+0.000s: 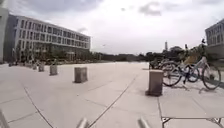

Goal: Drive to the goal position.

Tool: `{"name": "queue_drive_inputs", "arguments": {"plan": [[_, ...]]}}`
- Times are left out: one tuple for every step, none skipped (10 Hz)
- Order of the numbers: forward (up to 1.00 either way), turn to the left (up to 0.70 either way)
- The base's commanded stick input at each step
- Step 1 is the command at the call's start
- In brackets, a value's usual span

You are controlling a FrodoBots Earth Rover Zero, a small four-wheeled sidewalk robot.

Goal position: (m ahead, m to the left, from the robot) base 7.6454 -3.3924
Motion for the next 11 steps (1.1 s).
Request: {"name": "queue_drive_inputs", "arguments": {"plan": [[0.7,0.35],[0.7,0.35],[0.7,0.35],[0.7,0.35],[0.7,0.35],[0.7,0.22],[0.7,0.0],[0.7,0.0],[0.7,0.0],[0.7,-0.06],[0.7,-0.22]]}}
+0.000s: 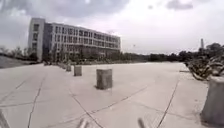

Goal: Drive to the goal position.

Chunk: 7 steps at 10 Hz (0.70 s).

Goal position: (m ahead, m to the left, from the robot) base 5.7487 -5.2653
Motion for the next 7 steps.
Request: {"name": "queue_drive_inputs", "arguments": {"plan": [[0.7,-0.33],[0.7,-0.35],[0.7,-0.31],[0.7,-0.11],[0.7,0.0],[0.7,0.0],[0.7,0.0]]}}
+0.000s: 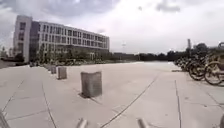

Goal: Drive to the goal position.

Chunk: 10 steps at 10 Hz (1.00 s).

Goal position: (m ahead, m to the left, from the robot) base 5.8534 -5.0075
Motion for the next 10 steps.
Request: {"name": "queue_drive_inputs", "arguments": {"plan": [[0.7,0.0],[0.7,0.0],[0.7,0.0],[0.7,-0.09],[0.7,-0.32],[0.7,-0.34],[0.7,-0.35],[0.7,-0.35],[0.7,-0.35],[0.7,-0.35]]}}
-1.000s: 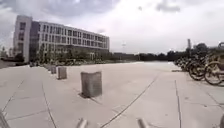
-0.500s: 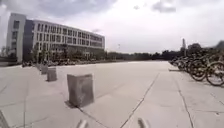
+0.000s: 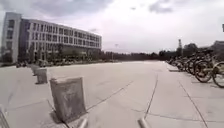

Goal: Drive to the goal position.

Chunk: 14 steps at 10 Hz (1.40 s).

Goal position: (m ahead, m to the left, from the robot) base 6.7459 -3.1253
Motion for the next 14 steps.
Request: {"name": "queue_drive_inputs", "arguments": {"plan": [[0.7,-0.35],[0.7,-0.35],[0.7,-0.35],[0.7,-0.35],[0.7,-0.35],[0.7,-0.35],[0.7,-0.35],[0.7,-0.35],[0.7,-0.35],[0.7,-0.11],[0.7,0.0],[0.7,0.0],[0.7,0.0],[0.7,0.0]]}}
